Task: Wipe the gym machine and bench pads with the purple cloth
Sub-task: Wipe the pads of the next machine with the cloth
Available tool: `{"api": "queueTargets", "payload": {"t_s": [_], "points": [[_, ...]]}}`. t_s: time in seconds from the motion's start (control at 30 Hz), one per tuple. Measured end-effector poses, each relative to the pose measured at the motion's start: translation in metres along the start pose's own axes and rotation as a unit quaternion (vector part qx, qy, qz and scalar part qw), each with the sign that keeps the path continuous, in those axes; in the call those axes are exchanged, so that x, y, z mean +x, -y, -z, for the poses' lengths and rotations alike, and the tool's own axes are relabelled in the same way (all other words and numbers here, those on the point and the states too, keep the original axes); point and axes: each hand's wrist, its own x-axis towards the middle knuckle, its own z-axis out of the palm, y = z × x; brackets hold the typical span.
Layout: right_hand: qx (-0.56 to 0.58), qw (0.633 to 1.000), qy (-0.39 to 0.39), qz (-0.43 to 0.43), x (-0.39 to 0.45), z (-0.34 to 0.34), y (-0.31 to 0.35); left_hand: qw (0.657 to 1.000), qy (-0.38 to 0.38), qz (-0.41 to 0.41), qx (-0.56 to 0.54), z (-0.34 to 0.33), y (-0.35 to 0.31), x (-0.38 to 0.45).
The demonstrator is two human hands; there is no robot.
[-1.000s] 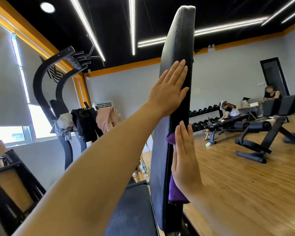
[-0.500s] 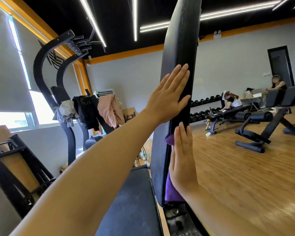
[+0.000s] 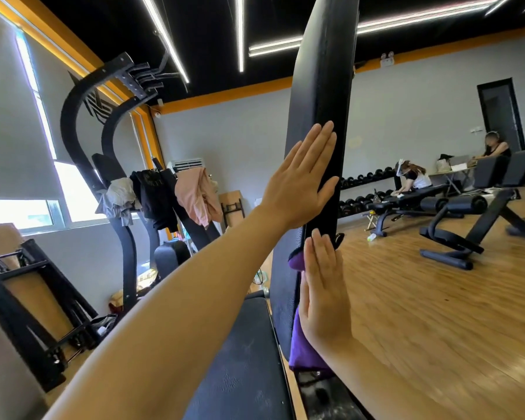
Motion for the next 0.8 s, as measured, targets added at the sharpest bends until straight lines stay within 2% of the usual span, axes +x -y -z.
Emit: {"api": "queueTargets", "payload": {"t_s": [0.03,0.1,0.2,0.27,0.37,0.43,0.57,0.67,0.8], "points": [[0.001,1.000,-0.015,-0.022,0.008,-0.003,0.002,1.000,-0.002,0.000,-0.005,0.000,0.000,0.000],[0.000,1.000,-0.013,-0.012,-0.006,-0.007,0.004,1.000,-0.002,-0.003,-0.012,0.000,0.000,0.000],[-0.017,0.994,0.060,0.087,-0.062,-0.006,-0.001,1.000,-0.004,-0.003,-0.011,0.000,0.000,-0.001],[-0.057,0.977,0.116,0.172,-0.084,0.001,-0.012,1.000,-0.002,0.002,-0.009,0.000,-0.001,-0.002],[-0.053,0.965,0.132,0.219,-0.068,0.011,-0.021,1.000,-0.009,0.000,-0.014,0.000,-0.001,-0.002],[-0.018,0.972,0.115,0.205,-0.040,0.017,-0.018,1.000,-0.017,-0.007,-0.020,-0.001,0.000,-0.003],[0.009,0.996,0.035,0.080,0.027,0.013,-0.019,0.998,-0.038,-0.019,-0.036,-0.004,0.006,-0.004],[0.027,0.997,0.039,0.066,0.018,0.008,-0.020,0.998,-0.023,-0.039,-0.045,-0.002,0.014,-0.004],[0.057,0.989,0.093,0.100,-0.030,0.013,-0.028,0.998,-0.010,-0.047,-0.050,-0.001,0.016,-0.005]]}}
